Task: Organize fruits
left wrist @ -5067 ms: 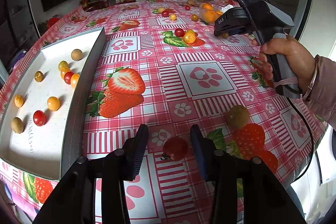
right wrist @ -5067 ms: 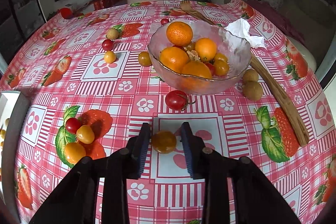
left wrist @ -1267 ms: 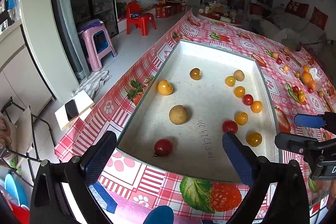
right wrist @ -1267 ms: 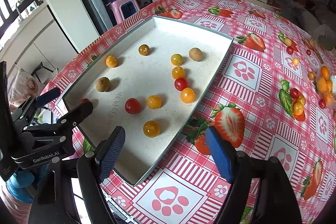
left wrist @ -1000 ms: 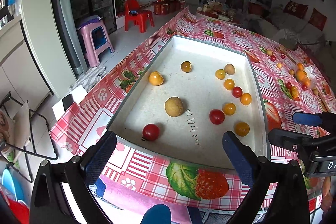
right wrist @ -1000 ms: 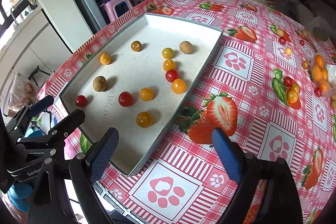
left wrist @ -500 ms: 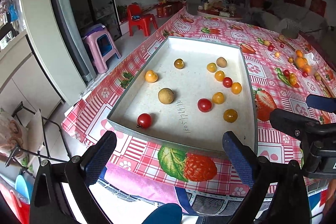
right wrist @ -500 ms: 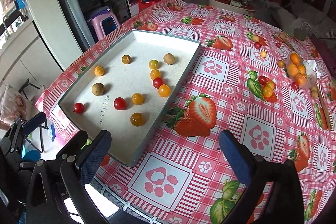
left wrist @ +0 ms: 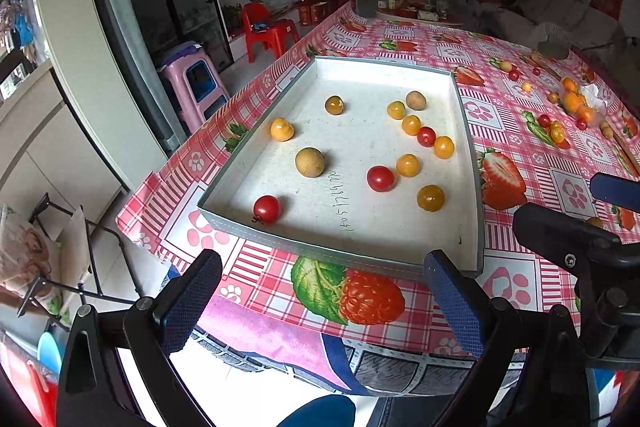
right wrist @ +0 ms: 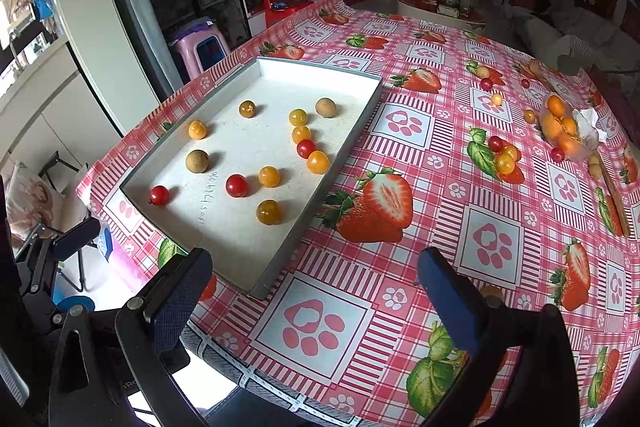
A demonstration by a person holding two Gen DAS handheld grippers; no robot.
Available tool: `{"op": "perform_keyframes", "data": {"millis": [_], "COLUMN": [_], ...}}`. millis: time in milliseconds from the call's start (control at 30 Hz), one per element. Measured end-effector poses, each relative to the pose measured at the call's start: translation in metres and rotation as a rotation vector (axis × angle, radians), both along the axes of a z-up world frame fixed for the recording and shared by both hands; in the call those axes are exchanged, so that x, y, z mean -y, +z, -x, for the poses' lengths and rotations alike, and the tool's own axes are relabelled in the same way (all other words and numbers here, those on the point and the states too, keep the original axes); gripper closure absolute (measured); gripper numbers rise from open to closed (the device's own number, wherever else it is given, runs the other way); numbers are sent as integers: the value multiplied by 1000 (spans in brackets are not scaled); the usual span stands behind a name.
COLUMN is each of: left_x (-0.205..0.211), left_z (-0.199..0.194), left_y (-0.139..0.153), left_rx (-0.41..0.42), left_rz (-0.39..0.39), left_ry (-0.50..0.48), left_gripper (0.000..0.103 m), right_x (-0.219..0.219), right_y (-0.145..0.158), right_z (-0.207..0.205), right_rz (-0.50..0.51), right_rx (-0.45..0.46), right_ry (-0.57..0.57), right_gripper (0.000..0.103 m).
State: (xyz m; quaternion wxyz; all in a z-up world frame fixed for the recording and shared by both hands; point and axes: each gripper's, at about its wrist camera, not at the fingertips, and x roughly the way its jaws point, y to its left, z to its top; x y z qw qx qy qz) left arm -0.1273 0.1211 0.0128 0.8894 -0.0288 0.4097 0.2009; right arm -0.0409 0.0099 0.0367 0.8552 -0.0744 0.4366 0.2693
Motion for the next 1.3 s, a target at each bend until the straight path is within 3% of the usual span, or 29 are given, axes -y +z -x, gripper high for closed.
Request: {"op": "perform_keyframes", "data": {"millis": [500, 1300], "left_x": [1, -14], "left_z": [-5, -11], "left_y": [1, 3], "left_rx": [-44, -22], "left_rz": [5, 74], "left_ry": [32, 53], "left_gripper": [2, 2], "right_x": [2, -9], "right_y": [4, 7], "right_z": [4, 0], "right_rz": [9, 44], "right_rx": [28, 32], "right_ry": [6, 14], "right_gripper": [1, 1]}}
